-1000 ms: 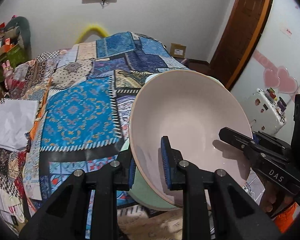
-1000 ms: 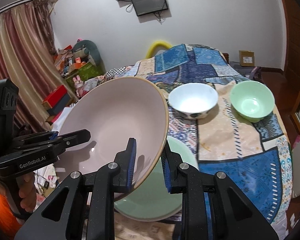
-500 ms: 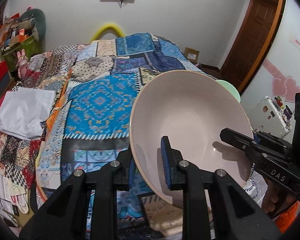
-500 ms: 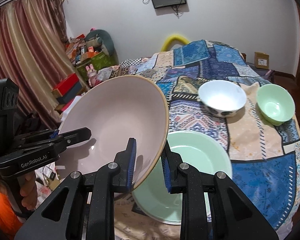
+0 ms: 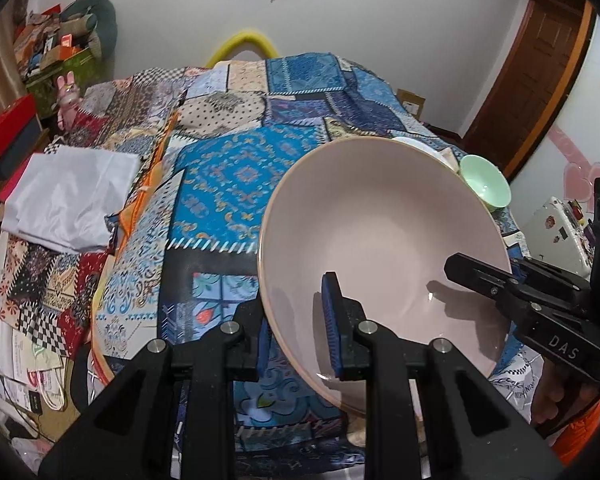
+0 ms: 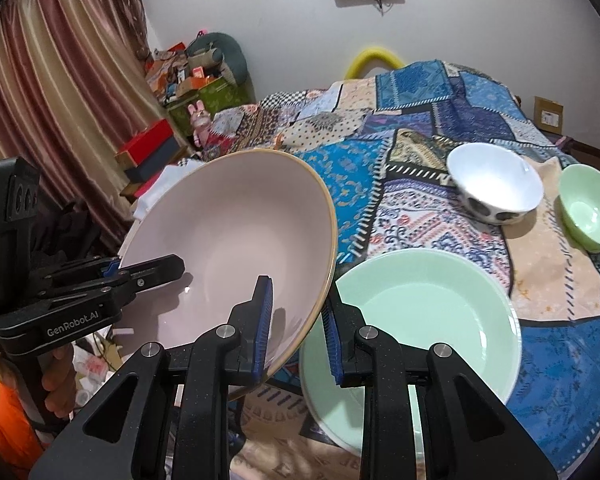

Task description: Organize plates and bowls

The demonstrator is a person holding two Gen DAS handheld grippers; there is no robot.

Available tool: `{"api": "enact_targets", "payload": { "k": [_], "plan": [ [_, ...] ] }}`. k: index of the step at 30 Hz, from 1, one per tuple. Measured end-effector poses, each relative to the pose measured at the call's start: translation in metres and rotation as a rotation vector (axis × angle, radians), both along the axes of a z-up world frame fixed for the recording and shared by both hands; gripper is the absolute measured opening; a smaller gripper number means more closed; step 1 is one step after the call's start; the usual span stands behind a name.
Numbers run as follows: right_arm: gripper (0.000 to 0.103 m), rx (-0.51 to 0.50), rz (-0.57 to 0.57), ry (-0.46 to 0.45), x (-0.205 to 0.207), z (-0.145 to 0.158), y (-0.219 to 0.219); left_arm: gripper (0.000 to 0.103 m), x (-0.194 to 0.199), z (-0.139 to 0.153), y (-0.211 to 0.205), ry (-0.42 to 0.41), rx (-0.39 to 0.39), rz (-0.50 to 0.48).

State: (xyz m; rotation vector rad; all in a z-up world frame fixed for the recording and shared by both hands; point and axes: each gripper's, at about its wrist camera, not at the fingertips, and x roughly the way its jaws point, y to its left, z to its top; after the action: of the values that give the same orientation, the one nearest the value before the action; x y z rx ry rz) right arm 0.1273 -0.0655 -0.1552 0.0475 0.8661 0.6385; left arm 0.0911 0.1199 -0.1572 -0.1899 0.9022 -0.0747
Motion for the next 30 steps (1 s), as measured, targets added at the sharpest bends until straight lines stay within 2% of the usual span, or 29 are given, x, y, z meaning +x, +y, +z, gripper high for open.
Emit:
{"api": "enact_targets", "payload": {
  "k": [30],
  "plan": [
    [0.022,-0.1,0.113,0.182,0.027,-0.07,0.067,0.022,0.022,-0.09,0.065,0.202,-0.041,0.096]
  ]
}}
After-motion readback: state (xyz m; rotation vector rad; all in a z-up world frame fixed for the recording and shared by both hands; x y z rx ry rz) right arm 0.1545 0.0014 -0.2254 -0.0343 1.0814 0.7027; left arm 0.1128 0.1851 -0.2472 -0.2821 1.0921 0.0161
